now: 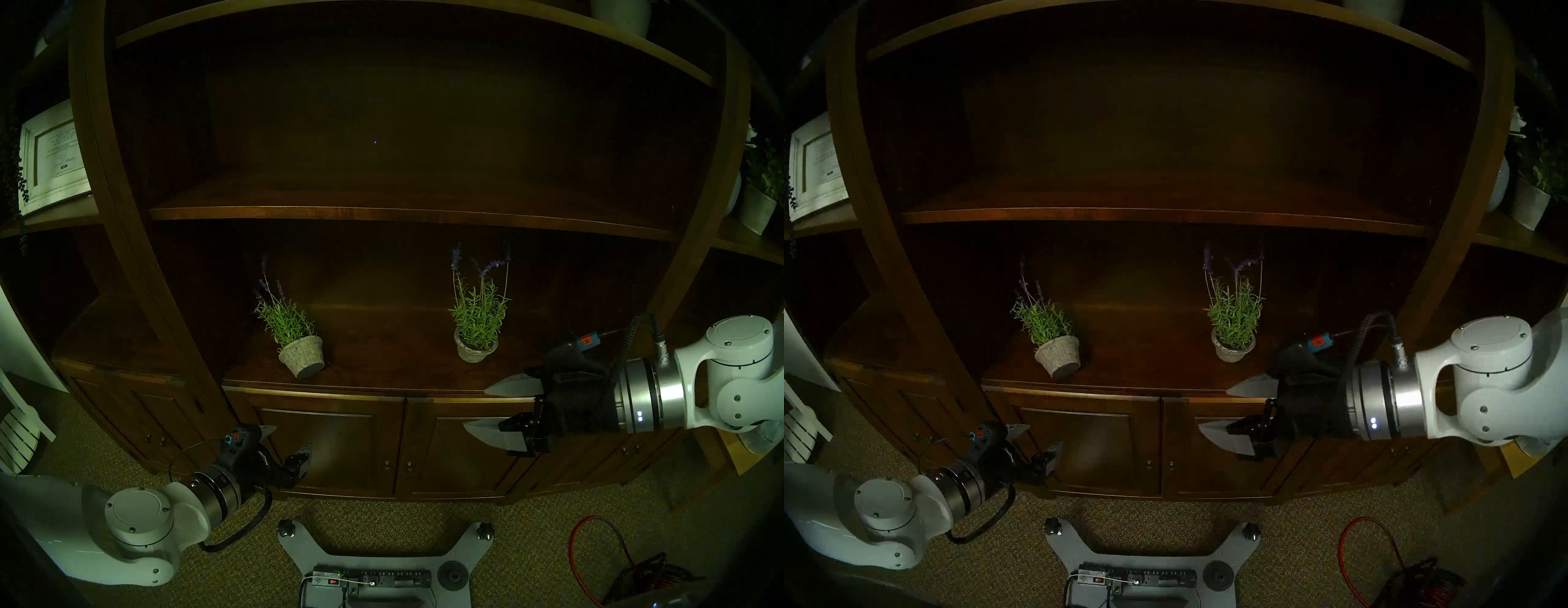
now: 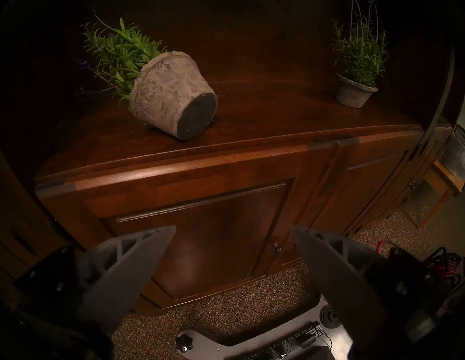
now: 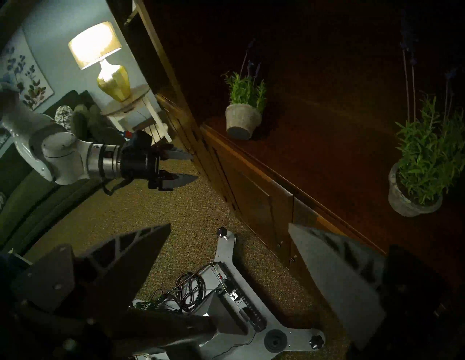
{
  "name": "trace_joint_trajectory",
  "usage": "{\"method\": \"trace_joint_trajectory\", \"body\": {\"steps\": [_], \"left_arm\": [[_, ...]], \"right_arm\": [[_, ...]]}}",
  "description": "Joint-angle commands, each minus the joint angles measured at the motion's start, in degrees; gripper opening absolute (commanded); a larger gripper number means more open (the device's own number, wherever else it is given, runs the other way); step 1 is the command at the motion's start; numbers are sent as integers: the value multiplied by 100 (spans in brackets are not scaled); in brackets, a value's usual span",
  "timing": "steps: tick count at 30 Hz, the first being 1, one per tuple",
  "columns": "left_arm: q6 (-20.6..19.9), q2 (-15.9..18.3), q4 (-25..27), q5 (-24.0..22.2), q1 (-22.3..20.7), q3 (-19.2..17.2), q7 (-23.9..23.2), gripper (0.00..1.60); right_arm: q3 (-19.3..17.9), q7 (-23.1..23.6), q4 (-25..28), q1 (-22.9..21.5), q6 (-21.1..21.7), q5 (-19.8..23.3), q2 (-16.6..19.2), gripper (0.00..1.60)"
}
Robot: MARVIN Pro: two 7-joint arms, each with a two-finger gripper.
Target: Place the fake decorative plant upright
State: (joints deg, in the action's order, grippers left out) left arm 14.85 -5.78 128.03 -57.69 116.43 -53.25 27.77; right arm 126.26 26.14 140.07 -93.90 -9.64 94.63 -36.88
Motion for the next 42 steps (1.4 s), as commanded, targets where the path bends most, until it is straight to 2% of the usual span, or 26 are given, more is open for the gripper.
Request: {"method": "trace_joint_trajectory", "body": {"steps": [1, 6, 9, 10, 11, 12, 13, 15, 17, 18, 21, 22, 23, 26, 27, 28, 30, 31, 35, 37, 39, 40, 42], "left_arm": [[50, -11, 74, 6, -70, -71, 8, 160], [56, -9, 78, 5, -69, -72, 11, 160], [59, -8, 80, 4, -69, -73, 13, 160], [71, -2, 86, 2, -67, -74, 21, 160], [79, 2, 90, 0, -65, -75, 26, 160], [79, 2, 90, 0, -65, -75, 26, 160], [81, 2, 91, 0, -64, -75, 28, 160], [74, -1, 88, 2, -66, -74, 25, 160], [71, -2, 87, 2, -67, -74, 24, 160], [66, -5, 84, 4, -68, -73, 21, 160], [65, -5, 84, 4, -68, -73, 21, 160], [67, -4, 85, 3, -68, -73, 22, 160], [68, -4, 86, 3, -68, -73, 23, 160], [71, -2, 87, 3, -67, -73, 25, 160], [73, -1, 88, 2, -67, -73, 26, 160], [74, -1, 88, 2, -67, -73, 27, 160], [75, 0, 89, 2, -66, -73, 27, 160], [76, 1, 89, 2, -66, -73, 28, 160], [77, 1, 90, 2, -66, -73, 29, 160], [77, 1, 90, 2, -66, -73, 29, 160], [78, 2, 90, 2, -66, -73, 29, 160], [79, 2, 91, 1, -66, -73, 30, 160], [81, 3, 91, 1, -65, -73, 31, 160]], "right_arm": [[623, 709, -7, -668, -695, -221, -376, 160], [1201, 1276, -15, -1026, -1211, -315, -580, 160], [1320, 1399, -35, -1052, -1301, -325, -641, 160], [1724, 1433, -7, -1256, -1577, -374, -705, 160], [1779, 1043, -7, -1187, -1533, -456, -645, 160], [1779, 1043, -7, -1187, -1533, -456, -645, 160], [1769, 801, -7, -982, -1744, -522, -596, 160], [1671, 594, -7, -697, -1365, -442, -434, 160], [1662, 554, -7, -635, -1309, -455, -347, 160], [1664, 342, -7, -536, -1175, -456, -239, 160], [1677, 156, -7, -473, -1132, -456, -126, 160], [1660, -202, -7, -435, -1084, -497, -51, 160], [1653, -74, -7, -436, -1042, -452, -29, 160], [1594, -559, -7, -399, -952, -558, 19, 160], [1591, -555, -7, -392, -946, -572, 44, 160], [1574, -883, -7, -367, -938, -657, 76, 160], [1596, -734, -7, -370, -959, -651, 116, 160], [1607, -996, -7, -351, -994, -746, 159, 160], [1623, -1331, -7, -313, -992, -888, 269, 160], [1600, -1753, -7, -212, -997, -1075, 458, 160], [1609, -1732, -7, -213, -992, -1085, 474, 160], [1597, -1968, -7, -154, -1029, -1202, 565, 160], [1635, -2051, -7, -126, -1095, -1296, 627, 160]]}}
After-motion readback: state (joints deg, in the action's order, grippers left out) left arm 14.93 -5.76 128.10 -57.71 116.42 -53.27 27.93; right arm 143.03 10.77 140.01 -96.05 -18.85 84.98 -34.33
